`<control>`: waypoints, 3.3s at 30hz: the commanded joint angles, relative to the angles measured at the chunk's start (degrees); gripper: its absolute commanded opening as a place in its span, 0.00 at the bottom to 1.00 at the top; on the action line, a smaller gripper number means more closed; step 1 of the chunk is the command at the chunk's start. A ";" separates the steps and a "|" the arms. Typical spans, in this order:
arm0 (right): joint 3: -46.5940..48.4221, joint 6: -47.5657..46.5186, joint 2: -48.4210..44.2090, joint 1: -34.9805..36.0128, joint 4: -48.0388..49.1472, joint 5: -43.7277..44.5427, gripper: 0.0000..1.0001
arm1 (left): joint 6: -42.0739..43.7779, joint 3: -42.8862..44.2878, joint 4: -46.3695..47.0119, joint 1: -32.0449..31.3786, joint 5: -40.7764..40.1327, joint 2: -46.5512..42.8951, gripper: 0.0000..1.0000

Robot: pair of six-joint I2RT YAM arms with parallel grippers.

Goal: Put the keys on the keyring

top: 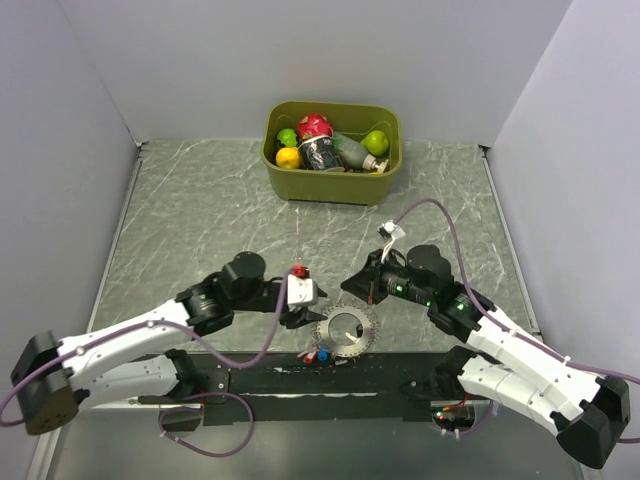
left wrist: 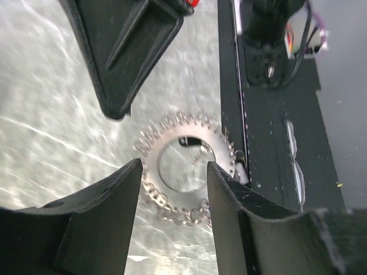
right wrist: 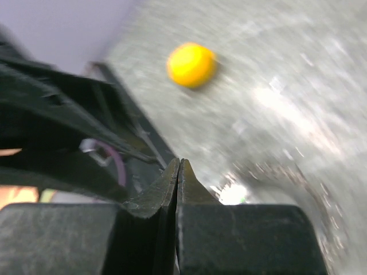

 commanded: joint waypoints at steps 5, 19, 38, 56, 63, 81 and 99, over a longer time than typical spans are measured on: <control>-7.31 9.89 -3.87 -2.71 -10.28 15.26 0.00 | -6.08 -0.37 13.61 -0.24 2.86 15.75 0.52; -13.47 12.10 -4.68 -9.56 -11.43 12.63 0.00 | -6.69 10.27 14.24 2.13 8.32 43.79 0.01; -13.64 9.20 -1.69 -13.61 -9.23 9.64 0.00 | -12.15 17.74 6.24 12.76 3.93 54.18 0.01; -15.66 6.65 2.53 -13.70 -1.59 -0.20 0.27 | -13.99 14.67 8.42 21.38 -0.55 52.07 0.02; -15.75 5.77 3.67 -13.70 -0.18 -1.70 0.45 | -17.31 10.54 13.43 24.02 -0.11 49.44 0.03; -15.58 2.25 8.16 -12.56 6.94 -6.62 0.76 | -20.40 -1.85 24.95 24.64 7.35 25.71 0.31; -12.50 -1.00 13.17 -10.19 10.01 -7.15 0.78 | -28.76 -12.93 37.52 24.64 4.02 5.31 0.86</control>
